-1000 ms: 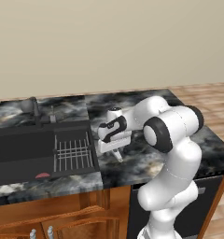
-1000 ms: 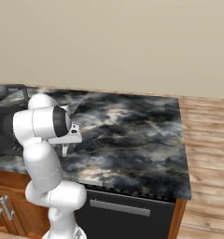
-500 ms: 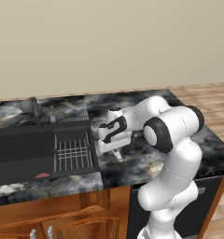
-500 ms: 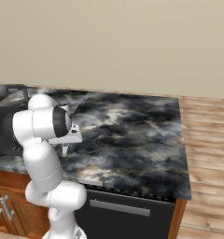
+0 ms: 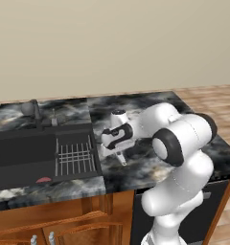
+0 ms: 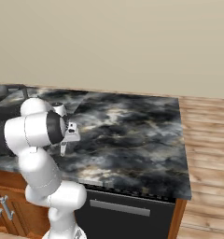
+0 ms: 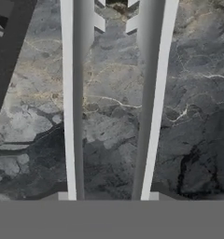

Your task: Pick up the tongs from the counter and place them near the plate next to the oven.

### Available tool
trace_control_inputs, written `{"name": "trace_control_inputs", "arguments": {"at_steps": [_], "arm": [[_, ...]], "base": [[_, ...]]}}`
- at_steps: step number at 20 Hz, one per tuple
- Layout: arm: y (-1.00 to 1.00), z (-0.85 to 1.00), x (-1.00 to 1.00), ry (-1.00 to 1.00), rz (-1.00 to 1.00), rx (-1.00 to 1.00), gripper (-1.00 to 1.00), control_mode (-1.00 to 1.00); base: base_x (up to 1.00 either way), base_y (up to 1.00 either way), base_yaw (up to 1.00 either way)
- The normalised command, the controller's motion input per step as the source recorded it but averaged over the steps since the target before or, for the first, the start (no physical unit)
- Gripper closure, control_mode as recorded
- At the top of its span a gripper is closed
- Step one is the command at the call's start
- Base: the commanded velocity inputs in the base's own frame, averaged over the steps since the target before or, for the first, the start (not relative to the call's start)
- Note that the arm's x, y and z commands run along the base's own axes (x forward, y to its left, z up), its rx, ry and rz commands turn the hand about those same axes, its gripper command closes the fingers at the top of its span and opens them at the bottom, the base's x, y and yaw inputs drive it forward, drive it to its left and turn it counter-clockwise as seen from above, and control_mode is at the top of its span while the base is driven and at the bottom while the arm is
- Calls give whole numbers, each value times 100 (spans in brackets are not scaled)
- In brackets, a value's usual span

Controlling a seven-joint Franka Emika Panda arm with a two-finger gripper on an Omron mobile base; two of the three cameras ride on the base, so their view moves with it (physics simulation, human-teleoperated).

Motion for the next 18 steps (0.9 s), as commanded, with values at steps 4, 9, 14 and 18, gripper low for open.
{"name": "trace_control_inputs", "arguments": {"at_steps": [4, 9, 14, 18], "arm": [[-15, 55, -60, -21, 0, 0, 100, -100], [-23, 62, -45, -3, 0, 0, 100, -100], [-25, 69, -13, 0, 0, 0, 100, -100], [-25, 74, -5, 0, 0, 0, 100, -100]], "base": [[0, 0, 0], [0, 0, 0], [0, 0, 0], [0, 0, 0]]}}
